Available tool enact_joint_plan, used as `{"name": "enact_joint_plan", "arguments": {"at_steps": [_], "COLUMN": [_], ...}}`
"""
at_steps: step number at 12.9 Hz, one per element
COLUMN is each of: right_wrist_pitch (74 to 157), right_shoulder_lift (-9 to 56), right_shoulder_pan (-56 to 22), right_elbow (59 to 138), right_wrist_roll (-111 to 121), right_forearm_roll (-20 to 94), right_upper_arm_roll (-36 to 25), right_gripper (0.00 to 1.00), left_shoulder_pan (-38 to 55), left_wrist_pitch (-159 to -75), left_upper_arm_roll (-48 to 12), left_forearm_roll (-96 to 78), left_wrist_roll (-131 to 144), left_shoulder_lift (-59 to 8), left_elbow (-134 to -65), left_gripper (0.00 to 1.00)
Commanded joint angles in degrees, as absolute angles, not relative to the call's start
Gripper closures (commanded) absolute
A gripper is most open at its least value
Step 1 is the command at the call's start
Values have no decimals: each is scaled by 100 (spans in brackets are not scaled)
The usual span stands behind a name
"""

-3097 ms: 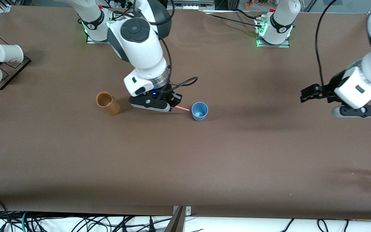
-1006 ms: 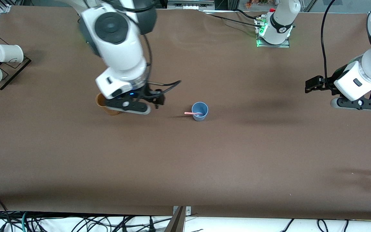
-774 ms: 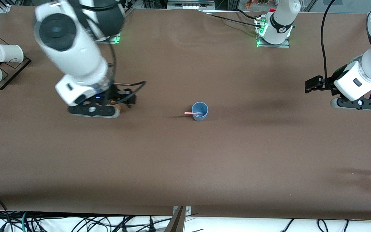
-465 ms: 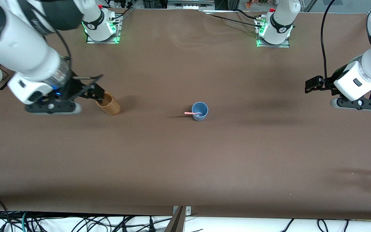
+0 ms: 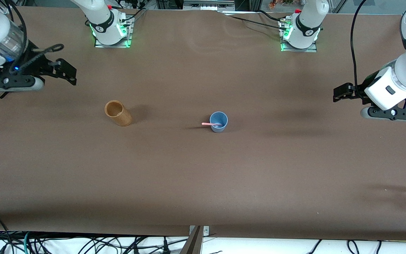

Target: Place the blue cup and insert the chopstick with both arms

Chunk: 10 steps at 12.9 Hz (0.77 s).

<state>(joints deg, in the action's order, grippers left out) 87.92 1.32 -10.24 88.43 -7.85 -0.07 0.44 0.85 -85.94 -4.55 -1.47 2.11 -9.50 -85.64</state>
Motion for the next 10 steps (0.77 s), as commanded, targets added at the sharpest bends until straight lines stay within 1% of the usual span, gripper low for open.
{"name": "enact_joint_plan", "arguments": {"at_steps": [1,3,7,10], "right_wrist_pitch": [8877,8886,8877,8903], "right_shoulder_lift": [-35,9,272,272], "right_shoulder_pan": [-765,-765,-738,-738], "right_elbow": [9114,9088,8772,8754], "right_wrist_roll": [-405,-404,-422,-387], "right_forearm_roll": [88,88,70,35], "right_upper_arm_roll": [88,36,26,26], "right_gripper": [0,0,0,0], "left_shoulder_pan": [114,114,114,114], "left_wrist_pitch": [-8648,-8648,-8648,-8648], "left_upper_arm_roll": [-439,-439,-439,-439], "left_forearm_roll": [-246,-255,-255,-255], "left_wrist_roll": [246,246,246,237], "left_shoulder_lift": [-914,-914,-914,-914], "left_elbow": [-8596,-8596,-8596,-8596], "left_gripper": [0,0,0,0]}}
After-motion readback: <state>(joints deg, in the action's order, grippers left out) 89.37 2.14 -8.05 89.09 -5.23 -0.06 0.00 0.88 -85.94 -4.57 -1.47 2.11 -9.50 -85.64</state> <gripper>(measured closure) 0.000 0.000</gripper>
